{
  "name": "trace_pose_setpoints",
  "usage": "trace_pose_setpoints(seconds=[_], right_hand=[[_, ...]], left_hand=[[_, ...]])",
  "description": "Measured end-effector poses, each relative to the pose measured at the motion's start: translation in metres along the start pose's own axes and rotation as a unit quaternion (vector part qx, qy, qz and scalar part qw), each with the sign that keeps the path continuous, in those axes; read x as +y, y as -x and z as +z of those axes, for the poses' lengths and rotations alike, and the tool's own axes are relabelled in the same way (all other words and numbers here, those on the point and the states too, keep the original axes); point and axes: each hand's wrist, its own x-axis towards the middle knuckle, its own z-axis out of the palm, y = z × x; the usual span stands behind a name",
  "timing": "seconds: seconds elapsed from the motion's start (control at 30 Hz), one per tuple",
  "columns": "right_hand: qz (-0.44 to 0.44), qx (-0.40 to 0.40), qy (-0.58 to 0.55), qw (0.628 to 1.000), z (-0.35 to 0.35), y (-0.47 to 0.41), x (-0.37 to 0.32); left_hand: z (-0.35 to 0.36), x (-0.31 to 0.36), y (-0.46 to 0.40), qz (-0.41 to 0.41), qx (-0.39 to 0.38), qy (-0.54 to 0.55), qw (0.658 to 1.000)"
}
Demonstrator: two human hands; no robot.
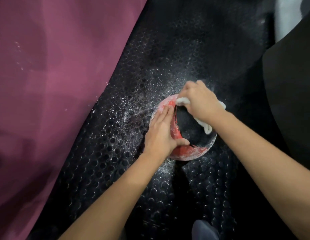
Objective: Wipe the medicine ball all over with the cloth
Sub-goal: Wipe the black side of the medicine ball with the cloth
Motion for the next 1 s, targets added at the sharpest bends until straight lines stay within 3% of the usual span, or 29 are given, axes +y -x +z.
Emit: trace_pose_setpoints(seconds=[0.1, 0.17, 0.27, 0.5, 0.7, 0.8, 0.87, 1.0], right_hand=[[0.047, 0.014, -0.006, 0.999, 0.000, -0.007, 0.004], [0.012, 0.018, 0.019, 1.000, 0.005, 0.006, -0.005], [-0.027, 0.013, -0.030, 0.999, 0.002, 0.019, -0.003], [0.086, 0.020, -0.125, 0.988, 0.003, -0.008, 0.026], [0.071, 0.008, -0.106, 0.992, 0.003, -0.012, 0.008], [0.012, 0.028, -0.025, 0.999, 0.012, -0.003, -0.012], [-0.009, 0.025, -0.036, 0.999, 0.013, 0.004, -0.013], [0.086, 0.017, -0.115, 0.989, 0.007, -0.008, 0.021]], left_hand=[[-0.001, 0.002, 0.000, 0.003, -0.006, -0.006, 1.000], [-0.002, 0.000, 0.000, -0.001, -0.006, -0.001, 1.000], [-0.001, -0.001, 0.004, 0.003, -0.007, -0.010, 1.000], [-0.005, -0.003, 0.005, 0.005, -0.024, -0.037, 0.999], [-0.009, -0.003, 0.005, -0.016, -0.053, -0.069, 0.996], [-0.011, -0.010, 0.008, -0.016, -0.044, -0.062, 0.997], [-0.012, -0.013, 0.013, -0.005, -0.038, -0.059, 0.998], [-0.010, -0.011, 0.017, 0.011, -0.046, -0.064, 0.997]])
